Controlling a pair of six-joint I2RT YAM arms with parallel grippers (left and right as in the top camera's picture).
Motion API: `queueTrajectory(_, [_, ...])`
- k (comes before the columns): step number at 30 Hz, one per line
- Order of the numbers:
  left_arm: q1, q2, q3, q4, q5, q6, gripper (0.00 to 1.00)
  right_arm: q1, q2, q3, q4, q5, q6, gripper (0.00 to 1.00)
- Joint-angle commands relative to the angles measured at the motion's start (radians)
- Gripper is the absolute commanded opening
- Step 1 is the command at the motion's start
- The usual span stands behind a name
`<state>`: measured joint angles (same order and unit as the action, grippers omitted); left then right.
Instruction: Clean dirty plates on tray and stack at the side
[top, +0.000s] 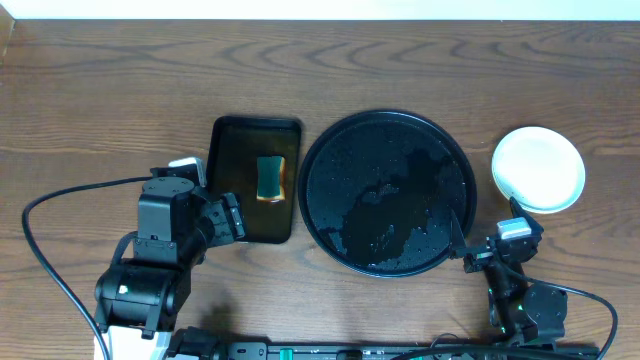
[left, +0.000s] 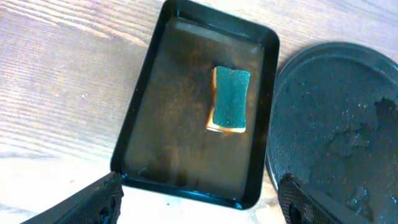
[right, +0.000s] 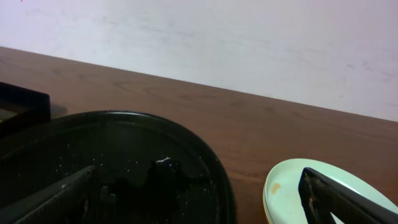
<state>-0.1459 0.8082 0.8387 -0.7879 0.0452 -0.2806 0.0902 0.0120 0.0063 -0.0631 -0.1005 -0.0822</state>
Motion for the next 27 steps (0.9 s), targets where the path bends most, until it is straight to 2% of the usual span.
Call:
queueTrajectory(1, [0.001,-0.039,-0.026,-0.013,-0.028,0.037,0.8,0.007,-0.005,-0.001,-0.004,-0.002,-0.002,0.99])
queueTrajectory(6, [0.037,-0.171,-0.146,0.028,-0.031,0.035,0.8,0.007,-0.005,-0.001,-0.004,-0.002,-0.002,0.99])
queueTrajectory(14, [0.129,-0.528,-0.425,0.179,-0.031,0.036,0.8,0.007,-0.005,-0.001,-0.004,-0.002,-0.002,0.99])
queueTrajectory(19, [0.168,-0.685,-0.546,0.267,-0.031,0.036,0.8,0.007,-0.005,-0.001,-0.004,-0.002,-0.002,0.99])
queueTrajectory(23, [0.176,-0.764,-0.642,0.394,-0.031,0.036,0.8,0.007,-0.005,-0.001,-0.004,-0.002,-0.002,0.99])
queueTrajectory(27, [0.176,-0.805,-0.751,0.608,-0.031,0.037,0.8,0.007,-0.005,-0.001,-0.004,-0.002,-0.002,0.99])
